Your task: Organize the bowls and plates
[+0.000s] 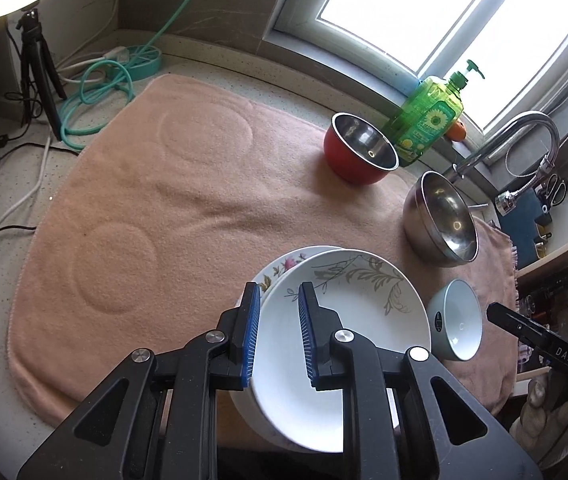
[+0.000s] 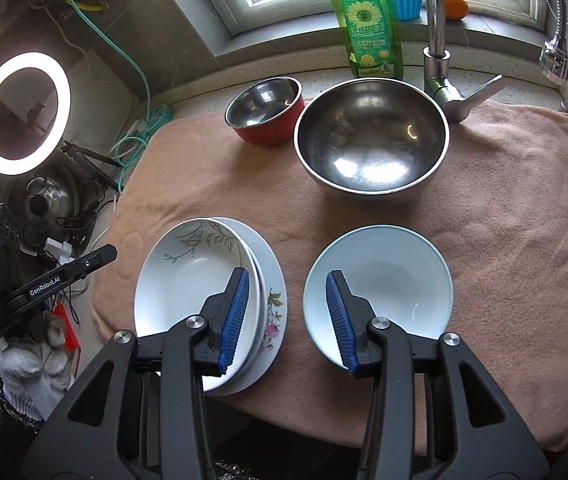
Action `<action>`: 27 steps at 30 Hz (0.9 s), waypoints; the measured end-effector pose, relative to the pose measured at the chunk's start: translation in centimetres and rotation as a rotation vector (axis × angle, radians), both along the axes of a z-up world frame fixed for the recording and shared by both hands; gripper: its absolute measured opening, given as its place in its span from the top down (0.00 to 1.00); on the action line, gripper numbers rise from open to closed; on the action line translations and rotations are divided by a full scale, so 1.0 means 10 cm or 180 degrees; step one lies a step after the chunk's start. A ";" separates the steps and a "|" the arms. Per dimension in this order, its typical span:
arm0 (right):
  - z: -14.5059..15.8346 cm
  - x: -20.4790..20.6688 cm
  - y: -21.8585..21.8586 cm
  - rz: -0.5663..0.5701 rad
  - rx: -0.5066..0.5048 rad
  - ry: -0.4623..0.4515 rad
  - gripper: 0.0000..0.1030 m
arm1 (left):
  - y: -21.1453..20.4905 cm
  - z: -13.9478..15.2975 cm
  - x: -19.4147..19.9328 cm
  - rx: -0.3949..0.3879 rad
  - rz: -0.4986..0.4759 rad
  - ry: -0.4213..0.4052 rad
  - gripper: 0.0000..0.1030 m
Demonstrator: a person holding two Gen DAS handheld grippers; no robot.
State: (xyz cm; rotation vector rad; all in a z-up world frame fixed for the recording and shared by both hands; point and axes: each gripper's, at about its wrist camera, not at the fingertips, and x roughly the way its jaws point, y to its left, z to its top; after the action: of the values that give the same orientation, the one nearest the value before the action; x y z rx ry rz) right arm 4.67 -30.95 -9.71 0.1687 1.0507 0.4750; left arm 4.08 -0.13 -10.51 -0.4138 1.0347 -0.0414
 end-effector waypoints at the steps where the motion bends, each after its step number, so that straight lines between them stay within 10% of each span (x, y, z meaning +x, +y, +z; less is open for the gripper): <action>1: 0.00 0.01 -0.06 -0.0047 0.0005 -0.0002 0.60 | -0.04 0.00 0.02 -0.0009 -0.0034 -0.0010 0.82; 27: -0.17 0.84 -1.09 -0.0741 0.0403 0.0138 0.59 | -1.16 0.00 1.03 -0.0194 -0.0731 0.0000 0.82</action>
State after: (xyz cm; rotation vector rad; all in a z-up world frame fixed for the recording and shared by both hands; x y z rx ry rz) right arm 13.08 -41.80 -11.43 0.4104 1.0289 0.3279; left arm 14.40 -11.76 -10.47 -0.3484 1.0789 -0.2788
